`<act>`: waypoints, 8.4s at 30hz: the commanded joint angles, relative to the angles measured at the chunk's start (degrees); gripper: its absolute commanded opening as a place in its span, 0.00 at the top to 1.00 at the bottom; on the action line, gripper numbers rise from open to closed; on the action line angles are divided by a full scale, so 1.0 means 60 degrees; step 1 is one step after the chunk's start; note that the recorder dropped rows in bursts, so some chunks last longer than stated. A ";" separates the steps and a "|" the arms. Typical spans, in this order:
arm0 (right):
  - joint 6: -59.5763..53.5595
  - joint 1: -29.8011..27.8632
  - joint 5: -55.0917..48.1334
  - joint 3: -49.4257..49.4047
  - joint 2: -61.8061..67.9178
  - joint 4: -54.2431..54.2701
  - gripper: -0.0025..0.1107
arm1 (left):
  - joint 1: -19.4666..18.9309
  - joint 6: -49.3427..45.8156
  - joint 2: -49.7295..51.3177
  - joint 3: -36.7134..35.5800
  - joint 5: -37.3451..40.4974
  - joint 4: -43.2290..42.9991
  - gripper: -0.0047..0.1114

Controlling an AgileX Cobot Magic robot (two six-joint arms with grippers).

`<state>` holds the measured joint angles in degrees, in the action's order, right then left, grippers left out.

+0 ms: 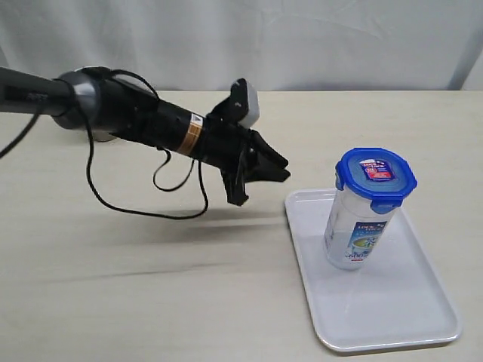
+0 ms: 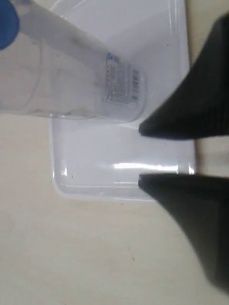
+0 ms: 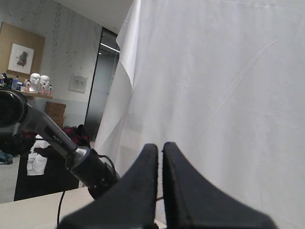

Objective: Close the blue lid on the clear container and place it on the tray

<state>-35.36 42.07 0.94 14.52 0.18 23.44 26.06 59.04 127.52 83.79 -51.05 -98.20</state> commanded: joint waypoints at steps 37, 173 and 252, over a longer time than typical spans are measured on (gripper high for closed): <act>0.0030 0.0005 -0.0040 -0.0043 -0.0030 0.0011 0.94 | -0.3461 0.5360 -1.0075 -0.6644 0.7805 -0.0291 0.96; 0.0050 0.0005 -0.0022 -0.0043 -0.0030 0.0224 0.94 | -0.4680 -1.0541 -2.1254 -1.3965 1.1444 1.6920 0.96; 0.2461 -0.6452 0.3709 -0.2420 -0.0030 -0.2558 0.94 | -0.4680 -0.9734 -2.1254 -1.3965 1.1444 1.6720 0.96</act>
<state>-16.50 3.68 23.86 0.48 0.18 9.51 -1.91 0.30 0.09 0.14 18.03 2.14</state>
